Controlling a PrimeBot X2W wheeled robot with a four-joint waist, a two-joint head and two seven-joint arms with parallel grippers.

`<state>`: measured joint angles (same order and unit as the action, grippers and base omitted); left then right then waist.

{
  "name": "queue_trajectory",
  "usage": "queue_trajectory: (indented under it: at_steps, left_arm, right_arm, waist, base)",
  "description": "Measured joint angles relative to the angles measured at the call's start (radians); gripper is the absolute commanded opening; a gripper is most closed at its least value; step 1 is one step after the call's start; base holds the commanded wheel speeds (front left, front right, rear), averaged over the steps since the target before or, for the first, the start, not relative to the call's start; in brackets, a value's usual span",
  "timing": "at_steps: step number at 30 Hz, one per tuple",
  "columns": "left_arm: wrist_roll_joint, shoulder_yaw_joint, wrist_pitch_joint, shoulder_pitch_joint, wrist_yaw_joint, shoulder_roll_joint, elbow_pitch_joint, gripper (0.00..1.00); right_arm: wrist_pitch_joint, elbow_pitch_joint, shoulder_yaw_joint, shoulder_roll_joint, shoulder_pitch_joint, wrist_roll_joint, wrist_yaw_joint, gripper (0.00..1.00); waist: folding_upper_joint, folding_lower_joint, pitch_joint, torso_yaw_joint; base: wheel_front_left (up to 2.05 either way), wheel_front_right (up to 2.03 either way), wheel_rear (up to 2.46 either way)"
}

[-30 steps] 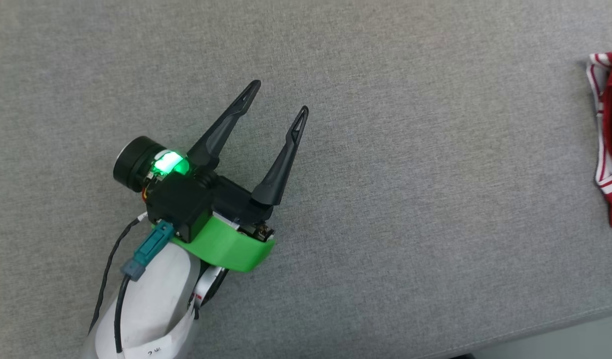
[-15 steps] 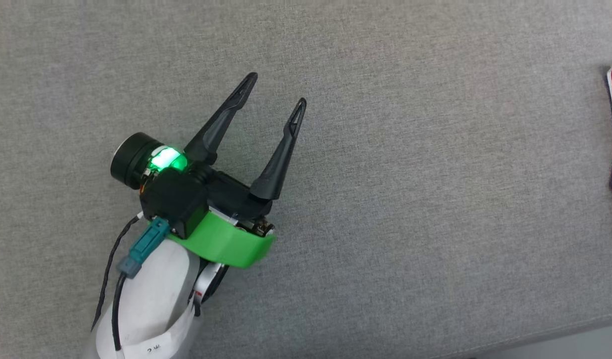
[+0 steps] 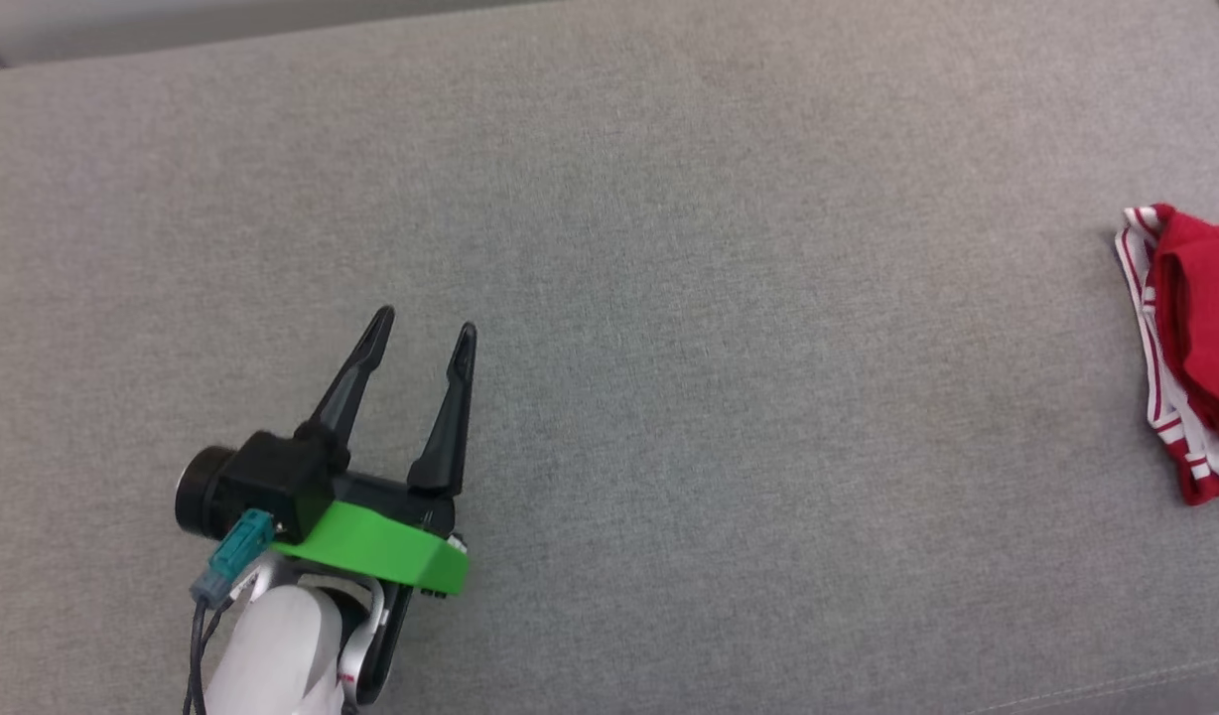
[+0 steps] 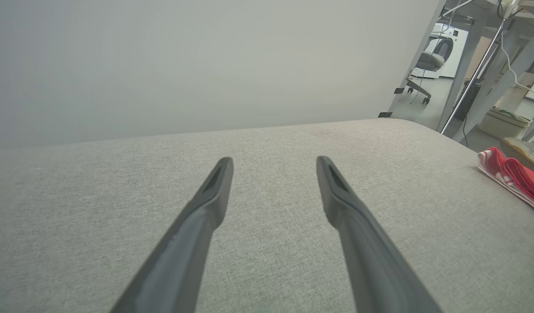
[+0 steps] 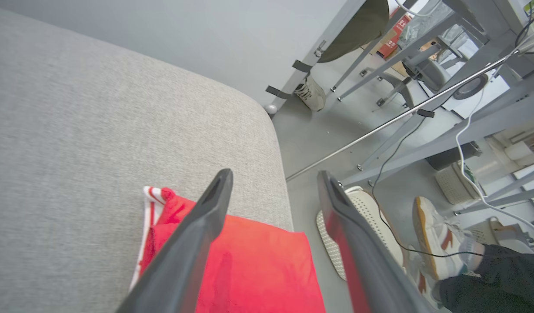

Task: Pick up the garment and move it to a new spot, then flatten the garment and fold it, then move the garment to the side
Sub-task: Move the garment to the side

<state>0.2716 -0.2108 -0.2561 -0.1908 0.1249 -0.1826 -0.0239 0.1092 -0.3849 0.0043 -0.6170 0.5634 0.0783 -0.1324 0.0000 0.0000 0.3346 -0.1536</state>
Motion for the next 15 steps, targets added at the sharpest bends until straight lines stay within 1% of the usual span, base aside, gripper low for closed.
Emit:
queue_trajectory:
  at_steps: [2, 6, 11, 15]
  left_arm:
    - [0.000, 0.031, 0.000, 0.033, -0.007, 0.012, -0.016, 1.00]
    - [-0.001, 0.074, 0.000, 0.079, -0.011, 0.035, -0.032, 1.00]
    - [-0.008, 0.109, 0.000, 0.123, -0.011, 0.055, -0.037, 1.00]
    - [-0.010, 0.126, 0.000, 0.159, -0.010, 0.067, -0.033, 1.00]
  right_arm:
    - [-0.019, 0.056, -0.006, 0.052, -0.033, 0.051, 0.000, 1.00]
    - [-0.057, 0.160, -0.004, 0.122, -0.113, 0.104, 0.000, 1.00]
    - [-0.114, 0.272, -0.006, 0.219, -0.238, 0.134, 0.000, 1.00]
    - [-0.163, 0.314, -0.007, 0.300, -0.353, 0.138, 0.000, 1.00]
  waist:
    - [0.0000, 0.0000, -0.046, 0.007]
    - [0.0000, 0.0000, -0.126, 0.022]
    - [0.0000, 0.0000, -0.218, 0.050]
    - [0.0000, 0.0000, -0.274, 0.076]
  base:
    - [0.00, 0.00, 0.00]
    - [0.00, 0.00, 0.00]
    - [0.00, 0.00, 0.00]
    - [0.00, 0.00, 0.00]
